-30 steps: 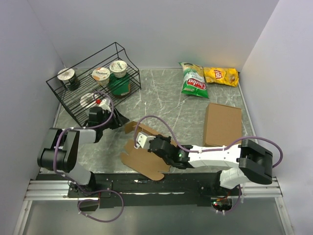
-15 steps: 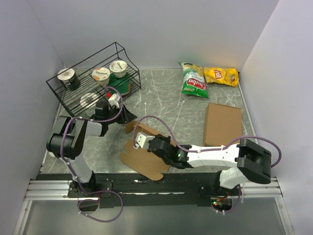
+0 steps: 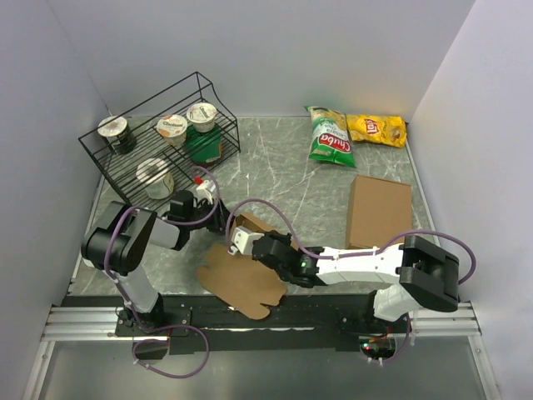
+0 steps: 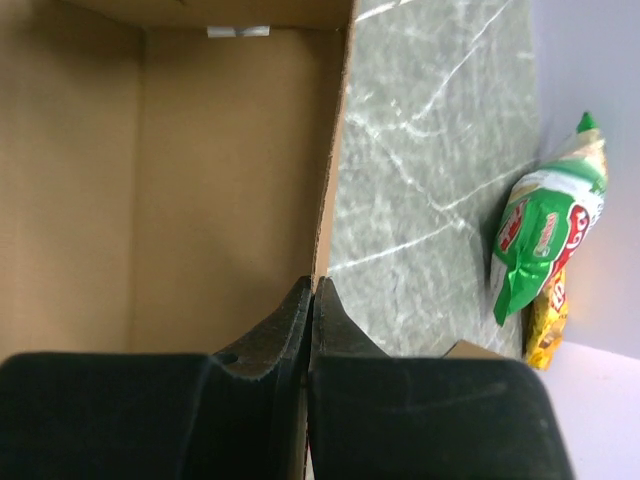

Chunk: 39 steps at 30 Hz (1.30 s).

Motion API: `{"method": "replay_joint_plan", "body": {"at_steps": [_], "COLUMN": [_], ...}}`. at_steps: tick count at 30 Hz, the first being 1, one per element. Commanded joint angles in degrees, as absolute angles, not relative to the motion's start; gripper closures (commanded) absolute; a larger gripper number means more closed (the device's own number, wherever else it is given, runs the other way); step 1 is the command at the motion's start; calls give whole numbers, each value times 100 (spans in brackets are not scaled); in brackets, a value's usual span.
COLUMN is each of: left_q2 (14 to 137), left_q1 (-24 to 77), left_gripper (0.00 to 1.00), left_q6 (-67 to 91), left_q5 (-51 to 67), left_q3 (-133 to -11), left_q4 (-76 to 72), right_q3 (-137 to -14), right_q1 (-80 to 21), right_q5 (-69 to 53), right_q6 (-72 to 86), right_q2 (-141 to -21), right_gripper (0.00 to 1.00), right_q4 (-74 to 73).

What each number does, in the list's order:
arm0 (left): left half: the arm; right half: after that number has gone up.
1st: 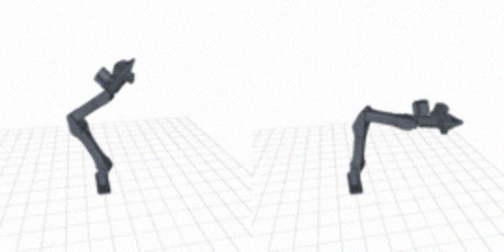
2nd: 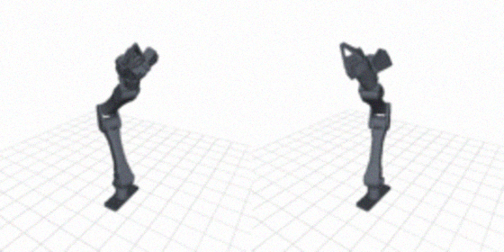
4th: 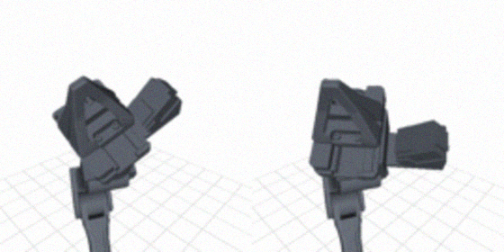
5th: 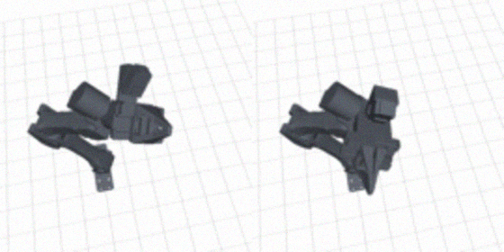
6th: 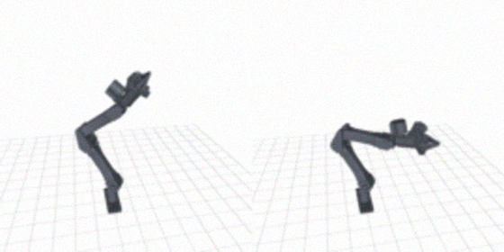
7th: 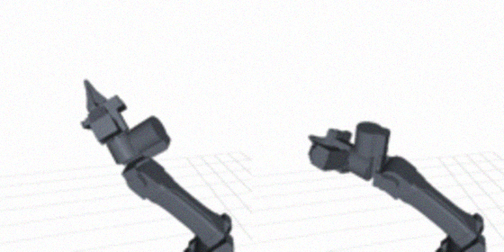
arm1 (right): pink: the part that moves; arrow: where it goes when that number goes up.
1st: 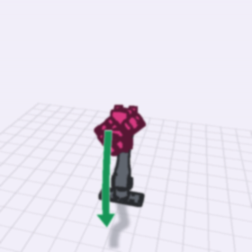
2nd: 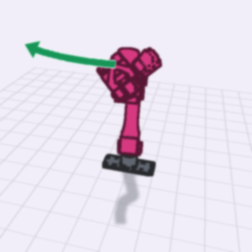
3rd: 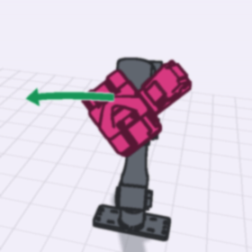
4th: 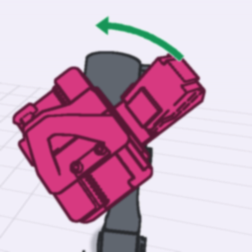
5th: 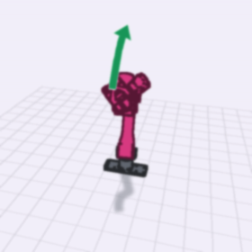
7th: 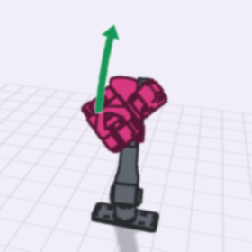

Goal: Fold the paper box
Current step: Fold the paper box at the center of the board.

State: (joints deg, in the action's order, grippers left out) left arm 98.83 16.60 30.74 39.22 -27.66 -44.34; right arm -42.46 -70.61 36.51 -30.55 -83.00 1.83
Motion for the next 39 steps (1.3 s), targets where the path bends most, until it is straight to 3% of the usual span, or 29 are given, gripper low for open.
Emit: {"method": "replay_joint_plan", "body": {"at_steps": [1,18,24,39], "left_q2": [9721,9264,9343,10002], "left_q1": [1793,1907,1881,1231], "left_gripper": [53,53,53,53], "left_q6": [3147,3410,3586,3736], "left_q5": [4307,3586,3455,3393], "left_q3": [-2663,-2391,-2663,-3709], "left_q4": [-4755,-4807,-4861,-5080], "right_q3": [-4324,-3999,-4034,-4228], "right_q1": [-7119,-7233,-7198,-6566], "right_q5": [3041,3699,4209,4026], "right_q6": [-2777,-3137,-3892,-6433], "right_q2": [-8490,-8226,-8560,-9702], "right_gripper": [100,100,100,100], "right_q4": [-26,799,1799,4833]}}
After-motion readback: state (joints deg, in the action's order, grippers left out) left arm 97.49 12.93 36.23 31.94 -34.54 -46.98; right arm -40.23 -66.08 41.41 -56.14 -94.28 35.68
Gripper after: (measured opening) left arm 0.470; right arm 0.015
